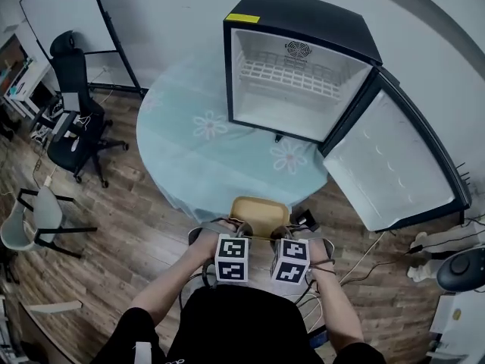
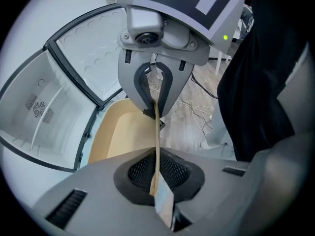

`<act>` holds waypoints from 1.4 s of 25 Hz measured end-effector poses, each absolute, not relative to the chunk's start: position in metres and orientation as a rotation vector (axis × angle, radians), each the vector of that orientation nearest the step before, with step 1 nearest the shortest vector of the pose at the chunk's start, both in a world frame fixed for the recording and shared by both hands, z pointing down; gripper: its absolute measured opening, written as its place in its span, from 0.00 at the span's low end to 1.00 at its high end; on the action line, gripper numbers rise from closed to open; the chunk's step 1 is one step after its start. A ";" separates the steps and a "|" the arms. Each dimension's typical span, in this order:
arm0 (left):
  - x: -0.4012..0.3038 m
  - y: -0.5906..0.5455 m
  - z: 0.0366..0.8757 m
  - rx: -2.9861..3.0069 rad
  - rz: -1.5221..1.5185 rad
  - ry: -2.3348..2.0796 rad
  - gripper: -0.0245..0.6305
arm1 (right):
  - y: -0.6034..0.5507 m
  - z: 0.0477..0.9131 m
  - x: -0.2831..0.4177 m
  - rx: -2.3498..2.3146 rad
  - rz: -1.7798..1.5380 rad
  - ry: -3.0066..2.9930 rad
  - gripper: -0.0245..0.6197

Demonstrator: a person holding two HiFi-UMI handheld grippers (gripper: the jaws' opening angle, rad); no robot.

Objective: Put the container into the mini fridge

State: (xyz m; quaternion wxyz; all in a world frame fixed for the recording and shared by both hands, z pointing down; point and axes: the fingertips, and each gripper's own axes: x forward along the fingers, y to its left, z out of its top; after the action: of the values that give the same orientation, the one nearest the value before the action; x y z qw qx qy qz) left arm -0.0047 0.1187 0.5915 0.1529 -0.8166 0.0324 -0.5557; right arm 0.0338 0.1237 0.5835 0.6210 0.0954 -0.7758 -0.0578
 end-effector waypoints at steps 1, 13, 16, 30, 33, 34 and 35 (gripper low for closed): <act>-0.005 0.110 0.592 -2.340 -1.597 0.087 0.07 | 0.115 0.584 0.034 0.224 -0.125 -1.786 0.09; 0.007 0.012 0.594 -2.280 -1.567 -0.025 0.07 | 0.022 0.587 0.045 0.338 -0.051 -1.780 0.09; 0.004 -0.010 0.593 -2.278 -1.550 -0.027 0.07 | 0.001 0.585 0.042 0.347 -0.053 -1.769 0.09; -0.003 -0.085 0.587 -2.285 -1.475 -0.018 0.08 | -0.073 0.579 0.035 0.398 -0.046 -1.718 0.09; 0.003 -0.092 0.587 -2.299 -1.465 -0.021 0.08 | -0.079 0.580 0.042 0.402 -0.044 -1.706 0.09; 0.005 -0.094 0.586 -2.300 -1.463 -0.022 0.08 | -0.081 0.580 0.044 0.404 -0.042 -1.705 0.09; 0.007 -0.096 0.586 -2.300 -1.461 -0.021 0.08 | -0.084 0.579 0.046 0.407 -0.040 -1.707 0.09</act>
State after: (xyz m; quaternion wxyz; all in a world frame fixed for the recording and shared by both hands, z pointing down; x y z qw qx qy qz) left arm 0.0074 -0.0961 0.5858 0.2069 -0.8257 -0.0075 -0.5247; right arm 0.0456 -0.0836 0.5786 0.6391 0.1782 -0.7480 -0.0173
